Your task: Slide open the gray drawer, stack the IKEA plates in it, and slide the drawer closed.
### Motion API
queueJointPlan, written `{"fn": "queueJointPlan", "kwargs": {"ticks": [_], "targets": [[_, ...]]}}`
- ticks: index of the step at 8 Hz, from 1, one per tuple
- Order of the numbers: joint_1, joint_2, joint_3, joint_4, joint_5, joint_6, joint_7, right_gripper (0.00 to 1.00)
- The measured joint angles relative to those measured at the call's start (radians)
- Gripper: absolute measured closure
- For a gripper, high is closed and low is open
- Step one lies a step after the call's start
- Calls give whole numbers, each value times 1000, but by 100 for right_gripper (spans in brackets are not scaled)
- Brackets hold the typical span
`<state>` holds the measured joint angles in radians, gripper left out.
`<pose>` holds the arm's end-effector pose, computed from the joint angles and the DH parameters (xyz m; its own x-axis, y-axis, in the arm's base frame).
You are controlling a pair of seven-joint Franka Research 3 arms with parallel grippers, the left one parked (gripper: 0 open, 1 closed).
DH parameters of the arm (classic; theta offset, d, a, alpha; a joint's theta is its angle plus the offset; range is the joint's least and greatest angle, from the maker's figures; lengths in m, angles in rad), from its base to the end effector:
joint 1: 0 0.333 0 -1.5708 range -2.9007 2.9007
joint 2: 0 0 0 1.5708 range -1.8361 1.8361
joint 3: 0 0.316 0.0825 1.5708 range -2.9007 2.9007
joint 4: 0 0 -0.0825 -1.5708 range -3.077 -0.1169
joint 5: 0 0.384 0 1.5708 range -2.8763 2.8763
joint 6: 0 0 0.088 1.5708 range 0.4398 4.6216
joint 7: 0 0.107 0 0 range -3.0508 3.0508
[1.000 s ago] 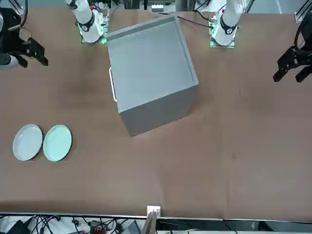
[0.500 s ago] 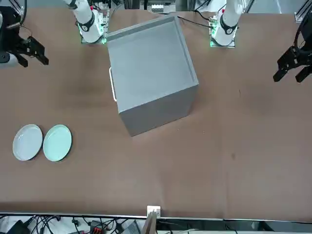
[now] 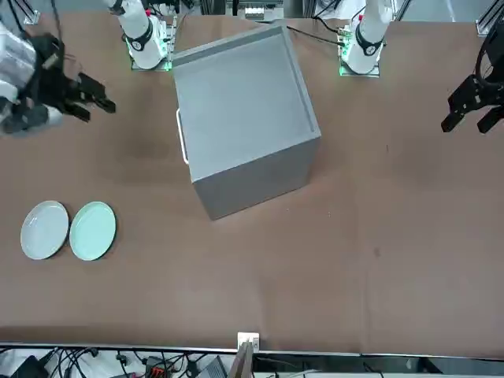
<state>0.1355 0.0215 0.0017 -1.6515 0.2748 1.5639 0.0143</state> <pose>0.5467 0.1050 0.5781 0.9859 0.1241 -0.1125 0.0901 -0.9591 -0.2684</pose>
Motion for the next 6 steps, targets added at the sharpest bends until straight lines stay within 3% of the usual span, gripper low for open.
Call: {"fn": "queueJointPlan", "kwargs": {"ticks": [3, 6], "targets": [[113, 1, 7, -208, 64, 239, 3, 0], [152, 21, 7, -305, 127, 332, -24, 0]]}}
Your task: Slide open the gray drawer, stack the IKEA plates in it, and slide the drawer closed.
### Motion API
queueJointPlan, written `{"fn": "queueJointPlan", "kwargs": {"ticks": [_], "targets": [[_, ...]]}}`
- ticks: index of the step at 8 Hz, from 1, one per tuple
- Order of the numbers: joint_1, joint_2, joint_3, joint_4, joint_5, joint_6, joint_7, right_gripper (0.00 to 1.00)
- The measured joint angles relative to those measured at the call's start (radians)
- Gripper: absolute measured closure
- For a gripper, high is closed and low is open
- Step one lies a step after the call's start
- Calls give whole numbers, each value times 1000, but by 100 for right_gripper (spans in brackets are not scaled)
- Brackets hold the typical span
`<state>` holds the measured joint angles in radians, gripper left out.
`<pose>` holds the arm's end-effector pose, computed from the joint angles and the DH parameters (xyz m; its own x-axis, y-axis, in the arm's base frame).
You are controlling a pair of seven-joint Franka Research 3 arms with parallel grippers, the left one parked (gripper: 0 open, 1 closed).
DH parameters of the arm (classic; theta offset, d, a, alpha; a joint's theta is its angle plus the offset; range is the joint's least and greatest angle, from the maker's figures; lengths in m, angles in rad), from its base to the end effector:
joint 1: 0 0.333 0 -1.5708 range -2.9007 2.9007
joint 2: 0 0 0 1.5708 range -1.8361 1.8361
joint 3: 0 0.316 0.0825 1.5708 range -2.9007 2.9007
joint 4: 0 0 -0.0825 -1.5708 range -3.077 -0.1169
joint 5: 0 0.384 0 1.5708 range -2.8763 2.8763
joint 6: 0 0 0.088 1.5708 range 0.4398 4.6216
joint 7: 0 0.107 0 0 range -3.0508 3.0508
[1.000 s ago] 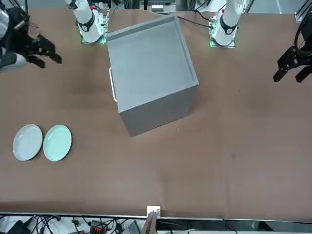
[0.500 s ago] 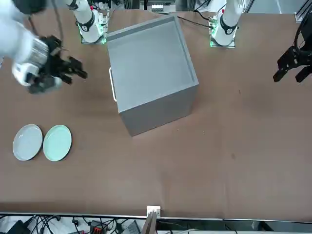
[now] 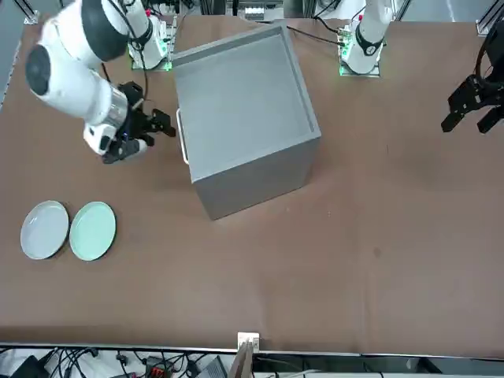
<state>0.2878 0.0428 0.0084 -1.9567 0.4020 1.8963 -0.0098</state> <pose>0.5258 0.1904 0.4504 0.9766 0.1767 -0.1228 0.1226 -0.9259 -0.3574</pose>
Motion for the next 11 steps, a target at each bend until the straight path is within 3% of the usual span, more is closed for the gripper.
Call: {"fn": "queueJointPlan", "kwargs": {"ticks": [4, 11], "targets": [[1, 29, -10, -39, 100, 30, -159, 0], [4, 70, -8, -64, 116, 57, -215, 0]]}}
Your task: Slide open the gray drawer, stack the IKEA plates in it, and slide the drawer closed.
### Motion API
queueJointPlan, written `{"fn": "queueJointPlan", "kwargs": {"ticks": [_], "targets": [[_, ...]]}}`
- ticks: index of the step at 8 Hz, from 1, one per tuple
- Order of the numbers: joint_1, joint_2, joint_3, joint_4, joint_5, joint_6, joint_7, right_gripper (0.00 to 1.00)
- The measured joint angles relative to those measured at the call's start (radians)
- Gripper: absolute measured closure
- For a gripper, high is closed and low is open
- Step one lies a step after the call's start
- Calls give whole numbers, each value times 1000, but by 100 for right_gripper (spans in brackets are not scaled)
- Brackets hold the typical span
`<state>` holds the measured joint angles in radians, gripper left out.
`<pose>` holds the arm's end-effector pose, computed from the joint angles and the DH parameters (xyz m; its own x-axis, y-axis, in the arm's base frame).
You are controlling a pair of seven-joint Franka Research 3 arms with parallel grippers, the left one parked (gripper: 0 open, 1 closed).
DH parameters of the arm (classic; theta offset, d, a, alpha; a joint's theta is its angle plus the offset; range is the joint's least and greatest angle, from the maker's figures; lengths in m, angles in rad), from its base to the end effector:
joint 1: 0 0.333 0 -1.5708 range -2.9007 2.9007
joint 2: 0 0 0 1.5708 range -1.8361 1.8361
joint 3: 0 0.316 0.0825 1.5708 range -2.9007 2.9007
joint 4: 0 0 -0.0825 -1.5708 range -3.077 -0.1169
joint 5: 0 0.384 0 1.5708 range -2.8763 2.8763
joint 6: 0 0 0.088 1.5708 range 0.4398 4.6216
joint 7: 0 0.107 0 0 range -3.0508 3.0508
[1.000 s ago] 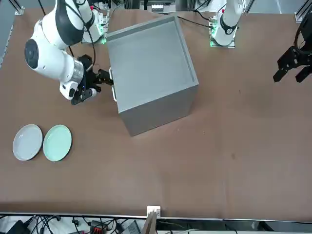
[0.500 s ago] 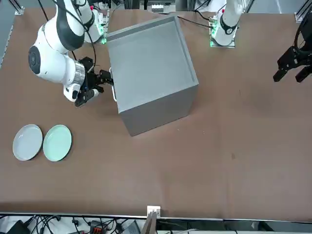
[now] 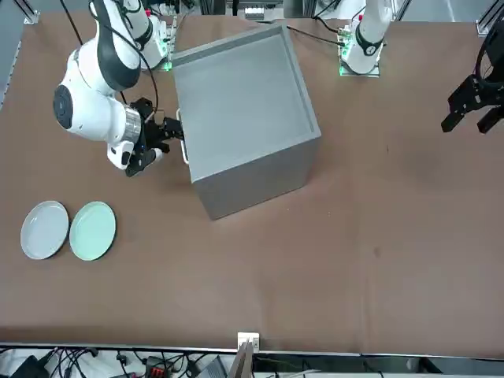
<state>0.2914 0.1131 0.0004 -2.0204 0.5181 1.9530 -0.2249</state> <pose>0.5254 0.1922 0.3889 0.9466 0.2986 -0.1219 0.2133 -0.8632 -0.4576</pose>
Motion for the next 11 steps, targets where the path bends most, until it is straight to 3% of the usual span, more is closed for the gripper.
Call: {"fn": "queueJointPlan", "kwargs": {"ticks": [6, 11], "targets": [[-19, 18, -3, 2, 15, -1, -148, 0], [-214, 37, -20, 7, -17, -45, -401, 0]]}}
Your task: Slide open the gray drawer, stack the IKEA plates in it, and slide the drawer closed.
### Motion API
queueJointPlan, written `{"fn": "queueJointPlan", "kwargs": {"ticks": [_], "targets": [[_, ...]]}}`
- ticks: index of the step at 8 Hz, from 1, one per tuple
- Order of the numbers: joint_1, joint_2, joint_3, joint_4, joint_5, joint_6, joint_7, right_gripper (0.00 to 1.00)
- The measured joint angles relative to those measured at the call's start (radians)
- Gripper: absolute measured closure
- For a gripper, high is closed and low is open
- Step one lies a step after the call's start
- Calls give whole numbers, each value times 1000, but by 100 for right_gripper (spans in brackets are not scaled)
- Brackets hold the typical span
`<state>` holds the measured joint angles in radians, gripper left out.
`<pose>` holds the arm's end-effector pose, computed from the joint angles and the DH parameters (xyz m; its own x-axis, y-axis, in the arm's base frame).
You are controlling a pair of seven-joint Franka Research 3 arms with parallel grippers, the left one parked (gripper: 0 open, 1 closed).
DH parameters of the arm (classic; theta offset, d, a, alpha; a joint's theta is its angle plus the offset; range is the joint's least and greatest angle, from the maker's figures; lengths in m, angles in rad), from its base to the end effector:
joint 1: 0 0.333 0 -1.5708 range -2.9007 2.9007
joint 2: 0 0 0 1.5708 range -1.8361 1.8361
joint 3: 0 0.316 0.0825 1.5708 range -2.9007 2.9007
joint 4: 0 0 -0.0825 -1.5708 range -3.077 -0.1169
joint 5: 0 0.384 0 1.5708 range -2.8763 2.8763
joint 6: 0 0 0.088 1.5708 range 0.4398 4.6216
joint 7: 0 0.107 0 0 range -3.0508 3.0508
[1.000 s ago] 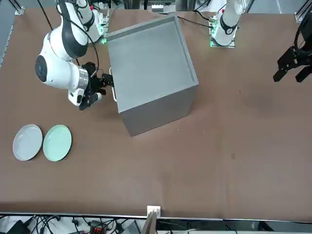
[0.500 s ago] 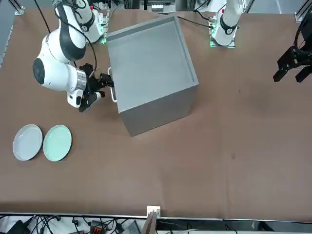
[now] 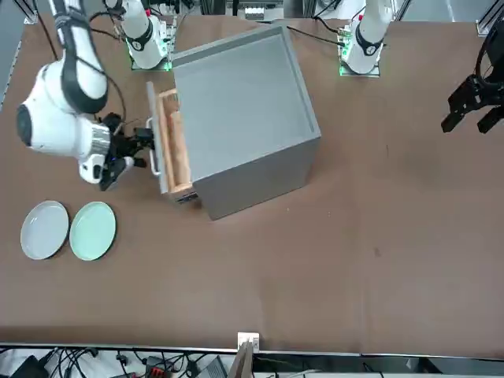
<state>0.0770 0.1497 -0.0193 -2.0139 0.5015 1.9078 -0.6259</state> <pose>0.5533 0.0668 0.3685 0.8991 0.4376 0.0001 0.3818 -0.7844 -0.4888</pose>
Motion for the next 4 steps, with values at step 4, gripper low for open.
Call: {"fn": "queueJointPlan", "kwargs": {"ticks": [4], "targets": [[-98, 33, 1, 68, -85, -78, -88, 0]]}}
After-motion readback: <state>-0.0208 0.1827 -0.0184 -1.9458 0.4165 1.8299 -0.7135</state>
